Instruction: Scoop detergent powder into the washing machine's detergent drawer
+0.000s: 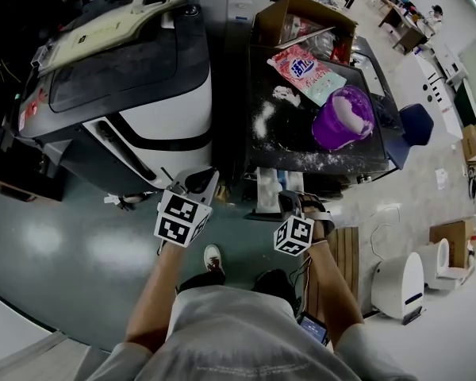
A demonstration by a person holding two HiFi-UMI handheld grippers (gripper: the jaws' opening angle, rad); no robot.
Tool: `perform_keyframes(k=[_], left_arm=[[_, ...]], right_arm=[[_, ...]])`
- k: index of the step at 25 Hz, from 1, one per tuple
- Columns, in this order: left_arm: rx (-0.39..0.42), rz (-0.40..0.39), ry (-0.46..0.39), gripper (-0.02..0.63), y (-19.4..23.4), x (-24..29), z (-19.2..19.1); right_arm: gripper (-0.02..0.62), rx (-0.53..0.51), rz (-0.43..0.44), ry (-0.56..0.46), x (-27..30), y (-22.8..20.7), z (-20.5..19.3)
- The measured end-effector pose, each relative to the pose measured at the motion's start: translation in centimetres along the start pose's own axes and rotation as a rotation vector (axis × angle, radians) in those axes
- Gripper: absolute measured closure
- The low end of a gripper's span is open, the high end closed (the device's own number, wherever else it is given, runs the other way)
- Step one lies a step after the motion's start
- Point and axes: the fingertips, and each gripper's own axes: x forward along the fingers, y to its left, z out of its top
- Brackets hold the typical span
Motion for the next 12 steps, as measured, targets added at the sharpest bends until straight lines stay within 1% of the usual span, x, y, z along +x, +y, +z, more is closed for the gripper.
perform_keyframes(k=[2,3,6,9,12], left_arm=[[0.009,-0.007,0.002,0.595,-0.3,0.1,0.4],[0.011,-0.009,0.001,0.595,-0.5,0.2,0.8],[0.016,-0.015,-0.007,0.595,-1.4,0.5,2.1],[0.024,-0.021,-0.029,0.595,-2.6,1.0,4.3],[0.048,-0.032,-0.059,0.595,-4.2,1.5,6.9]], right_arm=[[0.584,0.089,-0.02,-0.041,-0.7,-1.0,0.4],[0.584,0.152,-0.025,-0.066,-1.1,-1.6,0.6],[0.584,0.416,-0.019,-0.163,-3.0,-3.8,0.7],[0.584,0.694,-0.023,-0.278,-5.6,-7.0,-0.2],[0.584,0.91,-0.052,-0.404,-8.8,-10.8,-1.9]])
